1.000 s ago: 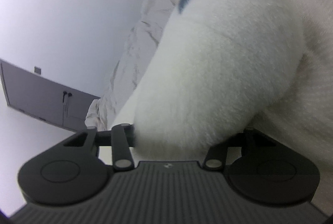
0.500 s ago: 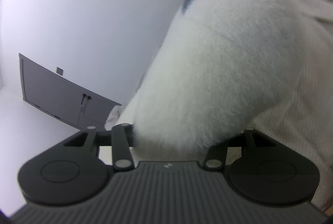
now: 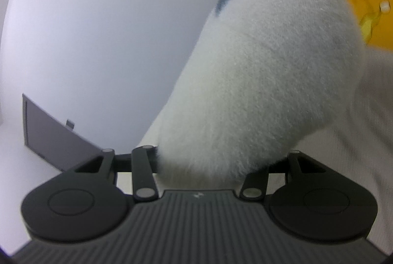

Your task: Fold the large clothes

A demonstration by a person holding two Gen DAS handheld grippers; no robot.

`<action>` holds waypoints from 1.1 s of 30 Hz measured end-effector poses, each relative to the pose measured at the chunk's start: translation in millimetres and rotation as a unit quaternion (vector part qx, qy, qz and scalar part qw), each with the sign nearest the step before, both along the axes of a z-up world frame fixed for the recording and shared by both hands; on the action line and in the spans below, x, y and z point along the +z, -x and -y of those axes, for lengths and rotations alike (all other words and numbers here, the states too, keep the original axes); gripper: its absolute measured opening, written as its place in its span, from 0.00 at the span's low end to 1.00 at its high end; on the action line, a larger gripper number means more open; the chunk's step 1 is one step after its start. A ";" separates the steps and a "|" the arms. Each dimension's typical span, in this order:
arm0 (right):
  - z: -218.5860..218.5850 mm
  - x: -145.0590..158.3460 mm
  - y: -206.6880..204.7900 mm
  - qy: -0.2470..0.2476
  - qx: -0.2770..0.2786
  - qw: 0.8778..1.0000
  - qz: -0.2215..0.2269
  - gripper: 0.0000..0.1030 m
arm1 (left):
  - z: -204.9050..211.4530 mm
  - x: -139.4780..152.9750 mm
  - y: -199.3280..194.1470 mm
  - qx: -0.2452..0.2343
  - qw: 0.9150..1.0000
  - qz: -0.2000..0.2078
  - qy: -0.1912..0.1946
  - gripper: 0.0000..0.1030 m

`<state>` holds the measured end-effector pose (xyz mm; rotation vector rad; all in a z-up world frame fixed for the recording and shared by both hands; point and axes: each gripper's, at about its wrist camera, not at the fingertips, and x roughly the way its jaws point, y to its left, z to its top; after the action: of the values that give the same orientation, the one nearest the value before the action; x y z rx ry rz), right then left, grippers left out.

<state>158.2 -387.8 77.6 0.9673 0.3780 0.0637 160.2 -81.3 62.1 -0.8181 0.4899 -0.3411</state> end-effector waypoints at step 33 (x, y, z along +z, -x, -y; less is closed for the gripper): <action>128.1 -200.5 -98.6 0.032 -0.085 0.996 -0.023 0.57 | 129.6 -204.3 -188.3 -0.105 0.991 -0.027 -0.077 0.48</action>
<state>256.8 -515.9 -122.8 0.9354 0.3362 -0.1257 348.6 -210.9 -142.2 -0.6292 0.6473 -0.4702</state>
